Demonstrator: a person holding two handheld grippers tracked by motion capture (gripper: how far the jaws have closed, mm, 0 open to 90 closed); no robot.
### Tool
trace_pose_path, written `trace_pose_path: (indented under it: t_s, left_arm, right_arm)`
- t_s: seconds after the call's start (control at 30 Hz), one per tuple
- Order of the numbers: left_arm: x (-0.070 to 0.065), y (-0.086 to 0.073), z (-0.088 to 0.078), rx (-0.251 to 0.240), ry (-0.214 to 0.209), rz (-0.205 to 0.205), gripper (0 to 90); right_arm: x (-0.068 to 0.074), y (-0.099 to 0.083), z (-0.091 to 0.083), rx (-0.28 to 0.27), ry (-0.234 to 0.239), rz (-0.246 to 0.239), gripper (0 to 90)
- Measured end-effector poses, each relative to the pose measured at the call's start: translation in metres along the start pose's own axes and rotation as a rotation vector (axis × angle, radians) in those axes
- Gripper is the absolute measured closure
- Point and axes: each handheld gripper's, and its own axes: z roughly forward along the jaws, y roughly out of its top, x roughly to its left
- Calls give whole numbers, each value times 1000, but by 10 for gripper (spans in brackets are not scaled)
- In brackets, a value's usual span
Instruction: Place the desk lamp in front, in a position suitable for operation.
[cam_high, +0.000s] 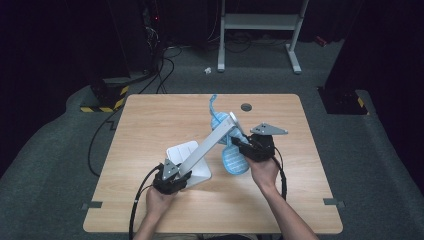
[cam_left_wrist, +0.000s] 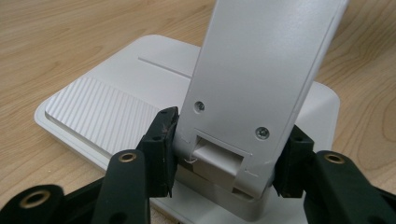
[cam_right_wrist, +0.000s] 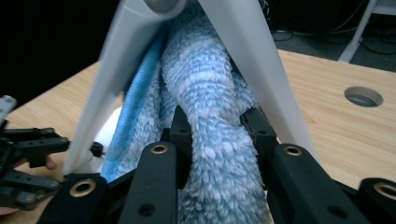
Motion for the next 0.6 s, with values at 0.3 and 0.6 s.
trace_pose_path:
  t_s: [0.3,0.6]
  left_arm:
    - [0,0,0,1,0,-2,504]
    - [0,0,0,0,0,-3,504]
  right_arm:
    - [-18,-20,19,74,-41,44,700]
    - [-44,-48,44,201,-103,100,700]
